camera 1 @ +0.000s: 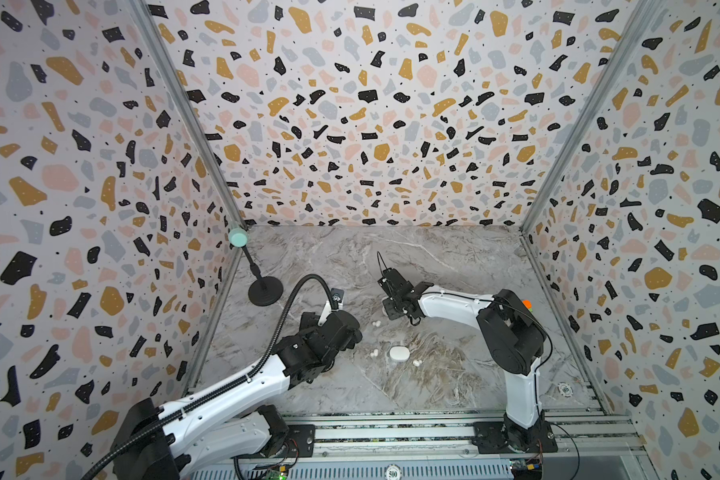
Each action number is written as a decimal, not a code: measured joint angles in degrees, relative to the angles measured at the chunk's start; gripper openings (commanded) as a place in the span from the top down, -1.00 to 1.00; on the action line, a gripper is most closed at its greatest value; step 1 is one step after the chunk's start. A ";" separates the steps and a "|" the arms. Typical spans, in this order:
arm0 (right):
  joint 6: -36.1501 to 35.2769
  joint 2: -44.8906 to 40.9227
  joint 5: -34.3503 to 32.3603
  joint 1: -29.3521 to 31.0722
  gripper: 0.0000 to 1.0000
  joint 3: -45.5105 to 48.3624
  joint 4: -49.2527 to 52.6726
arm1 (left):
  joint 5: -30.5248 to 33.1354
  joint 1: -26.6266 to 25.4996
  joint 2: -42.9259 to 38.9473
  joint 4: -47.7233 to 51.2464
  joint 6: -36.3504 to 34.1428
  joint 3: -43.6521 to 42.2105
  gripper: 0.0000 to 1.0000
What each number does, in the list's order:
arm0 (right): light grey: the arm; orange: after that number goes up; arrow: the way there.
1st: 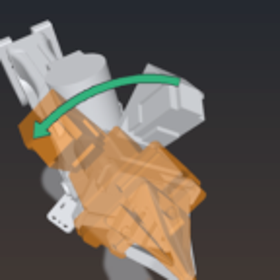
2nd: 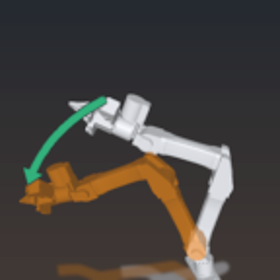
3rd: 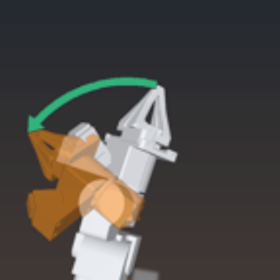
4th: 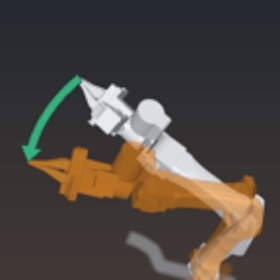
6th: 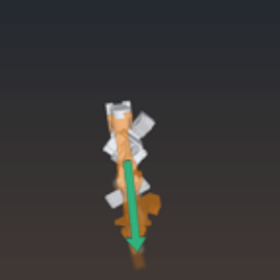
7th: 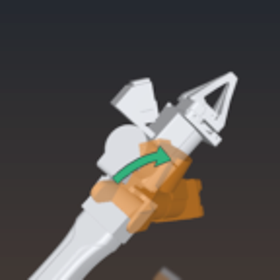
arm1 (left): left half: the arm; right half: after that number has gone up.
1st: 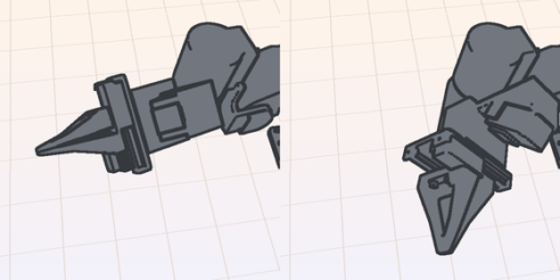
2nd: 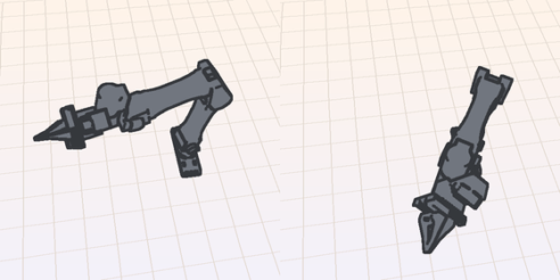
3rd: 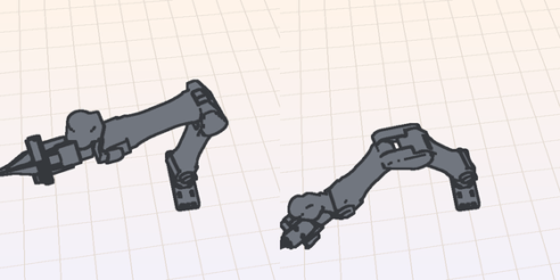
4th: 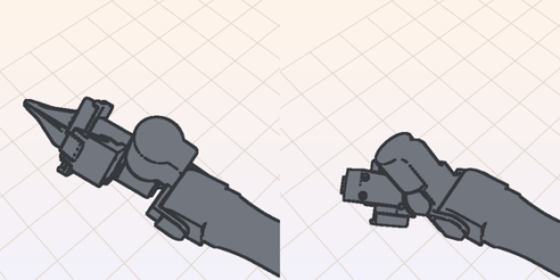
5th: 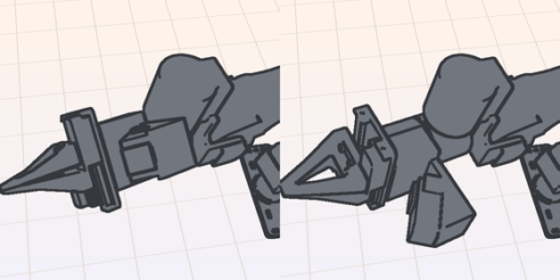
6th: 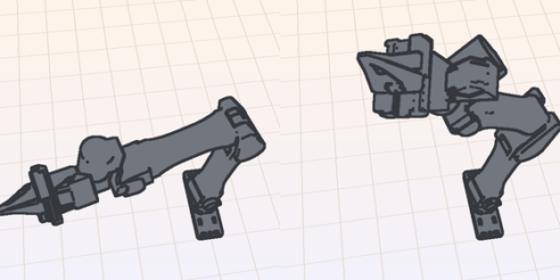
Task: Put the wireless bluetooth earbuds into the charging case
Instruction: 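Lower the held white earbud into the case slot with the right gripper, then open the right gripper and raise it away from the case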
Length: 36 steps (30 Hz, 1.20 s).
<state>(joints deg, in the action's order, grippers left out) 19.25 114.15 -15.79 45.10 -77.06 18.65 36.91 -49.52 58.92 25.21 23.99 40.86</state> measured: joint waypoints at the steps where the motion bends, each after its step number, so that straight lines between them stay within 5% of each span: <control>1: 0.20 -0.11 0.13 0.00 0.41 0.17 0.07 | 0.00 0.00 0.00 0.00 0.00 0.00 -0.99; 28: 5.86 -8.87 2.54 1.49 0.24 2.93 2.60 | -0.42 0.00 0.00 0.00 -0.02 0.00 -0.99; 32: 9.99 -14.51 2.80 2.73 -0.06 4.63 2.69 | -0.46 0.00 0.00 0.00 -0.02 0.00 -0.99; 36: 15.98 -20.94 3.67 3.87 -0.72 8.41 2.34 | -0.46 0.00 -0.15 0.02 -0.02 0.00 -0.99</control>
<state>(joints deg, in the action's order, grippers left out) 35.22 93.21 -12.12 48.97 -68.64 20.99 36.45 -49.52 58.76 25.23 23.97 40.86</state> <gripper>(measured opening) 0.741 0.996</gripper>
